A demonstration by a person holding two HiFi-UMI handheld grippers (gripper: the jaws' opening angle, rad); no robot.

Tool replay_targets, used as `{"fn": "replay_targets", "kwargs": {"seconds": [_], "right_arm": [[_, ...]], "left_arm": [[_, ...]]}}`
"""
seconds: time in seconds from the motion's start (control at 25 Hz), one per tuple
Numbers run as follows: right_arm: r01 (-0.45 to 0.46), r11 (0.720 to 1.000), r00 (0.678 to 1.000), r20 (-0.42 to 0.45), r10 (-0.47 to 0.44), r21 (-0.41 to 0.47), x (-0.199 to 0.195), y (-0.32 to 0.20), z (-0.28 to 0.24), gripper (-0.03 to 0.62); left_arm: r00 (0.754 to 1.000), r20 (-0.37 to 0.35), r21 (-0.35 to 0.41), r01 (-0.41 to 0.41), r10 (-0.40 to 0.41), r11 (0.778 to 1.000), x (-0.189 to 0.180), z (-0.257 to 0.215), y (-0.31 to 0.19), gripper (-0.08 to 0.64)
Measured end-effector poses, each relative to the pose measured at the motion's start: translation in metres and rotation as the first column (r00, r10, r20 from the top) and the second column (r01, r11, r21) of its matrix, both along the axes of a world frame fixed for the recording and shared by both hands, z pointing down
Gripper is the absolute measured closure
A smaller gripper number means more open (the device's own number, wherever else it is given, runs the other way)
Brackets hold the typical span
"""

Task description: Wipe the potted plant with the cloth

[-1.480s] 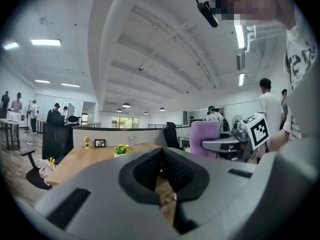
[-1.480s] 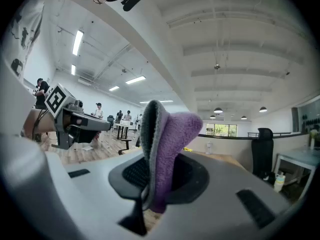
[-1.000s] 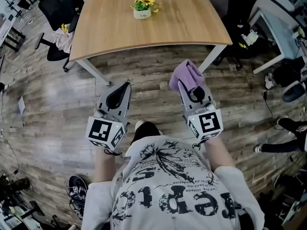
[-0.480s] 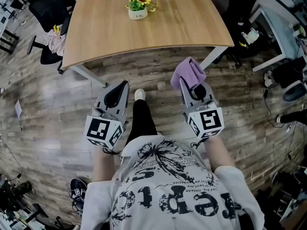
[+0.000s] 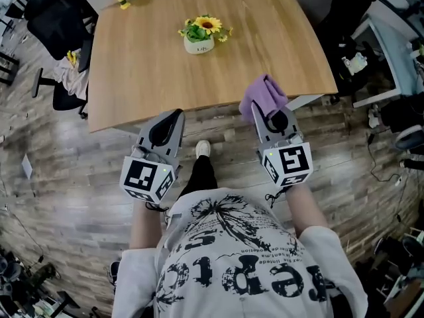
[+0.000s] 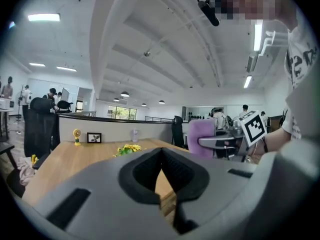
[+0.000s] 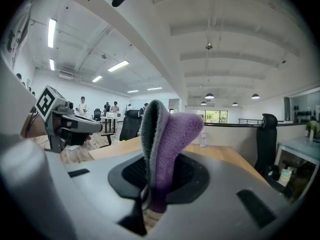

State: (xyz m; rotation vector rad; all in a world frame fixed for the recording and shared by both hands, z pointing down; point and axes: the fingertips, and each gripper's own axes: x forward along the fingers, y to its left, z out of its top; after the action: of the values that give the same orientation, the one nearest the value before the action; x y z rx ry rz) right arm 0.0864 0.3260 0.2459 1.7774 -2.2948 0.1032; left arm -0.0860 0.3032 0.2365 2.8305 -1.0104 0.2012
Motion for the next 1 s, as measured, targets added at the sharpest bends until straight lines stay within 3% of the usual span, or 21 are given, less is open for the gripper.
{"fn": "replay_targets", "kwargs": {"seconds": [0.4, 0.64, 0.76, 1.0], "right_arm": [[-0.083, 0.994, 0.996, 0.009, 0.084, -0.066, 0.007, -0.159, 0.014, 0.522], [-0.091, 0.989, 0.996, -0.009, 0.09, -0.119, 0.015, -0.203, 0.031, 0.52], [-0.075, 0.986, 0.997, -0.037, 0.071, -0.147, 0.025, -0.226, 0.044, 0.52], [-0.031, 0.975, 0.997, -0.069, 0.016, -0.222, 0.06, -0.281, 0.078, 0.52]], "left_arm": [[0.999, -0.009, -0.008, -0.047, 0.047, 0.999, 0.002, 0.003, -0.167, 0.557], [0.998, 0.018, -0.051, -0.06, 0.061, 0.997, 0.012, 0.021, -0.213, 0.557], [0.995, 0.076, -0.056, -0.053, 0.058, 0.997, 0.02, 0.037, -0.231, 0.557], [0.993, 0.115, -0.118, -0.005, 0.018, 0.993, 0.045, 0.074, -0.276, 0.557]]}}
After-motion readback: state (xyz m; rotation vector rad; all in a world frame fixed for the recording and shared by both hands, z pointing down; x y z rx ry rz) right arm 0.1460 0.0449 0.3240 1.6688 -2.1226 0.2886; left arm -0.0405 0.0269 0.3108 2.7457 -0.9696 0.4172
